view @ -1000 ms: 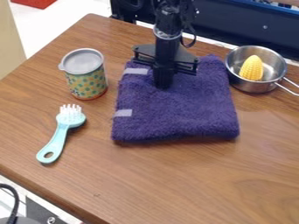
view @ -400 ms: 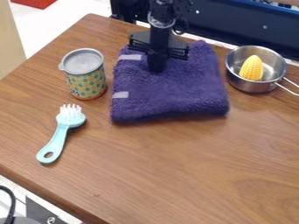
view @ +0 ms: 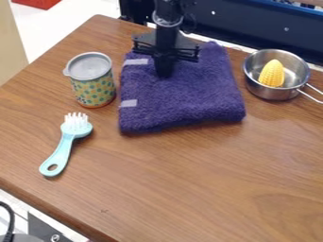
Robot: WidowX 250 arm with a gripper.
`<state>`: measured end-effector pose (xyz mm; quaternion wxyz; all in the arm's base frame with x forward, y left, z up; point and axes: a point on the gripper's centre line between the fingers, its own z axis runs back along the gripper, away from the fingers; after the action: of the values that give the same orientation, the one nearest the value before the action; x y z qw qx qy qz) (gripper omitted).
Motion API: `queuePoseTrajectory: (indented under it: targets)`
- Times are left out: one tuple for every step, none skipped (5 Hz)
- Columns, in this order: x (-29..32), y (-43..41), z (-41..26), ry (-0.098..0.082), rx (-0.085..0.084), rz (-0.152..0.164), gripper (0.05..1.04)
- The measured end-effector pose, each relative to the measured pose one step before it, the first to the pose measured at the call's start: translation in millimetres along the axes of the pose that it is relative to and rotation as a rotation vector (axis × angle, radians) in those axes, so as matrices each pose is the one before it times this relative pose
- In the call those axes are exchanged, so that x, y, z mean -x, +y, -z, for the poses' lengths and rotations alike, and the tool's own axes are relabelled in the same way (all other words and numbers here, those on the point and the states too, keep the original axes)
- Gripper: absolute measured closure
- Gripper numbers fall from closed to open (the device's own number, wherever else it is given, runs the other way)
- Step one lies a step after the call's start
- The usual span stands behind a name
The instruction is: Move the towel to the upper part of the table
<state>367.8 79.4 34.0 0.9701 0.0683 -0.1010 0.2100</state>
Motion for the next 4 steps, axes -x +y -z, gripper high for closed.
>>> queuePoseTrajectory:
  targets:
    - [-4.64,3.31,-32.59,-0.0231,0.0648,-0.0673,0.878]
    - [-1.28,-4.72,-36.82,-0.0214,0.0649,-0.0039,0.649]
    - [-1.11,-5.31,-30.24,-0.0380,0.0547,0.0224,0.358]
    - [24.67,-8.08,-3.75,0.1034,-0.0503,0.0739,0.110]
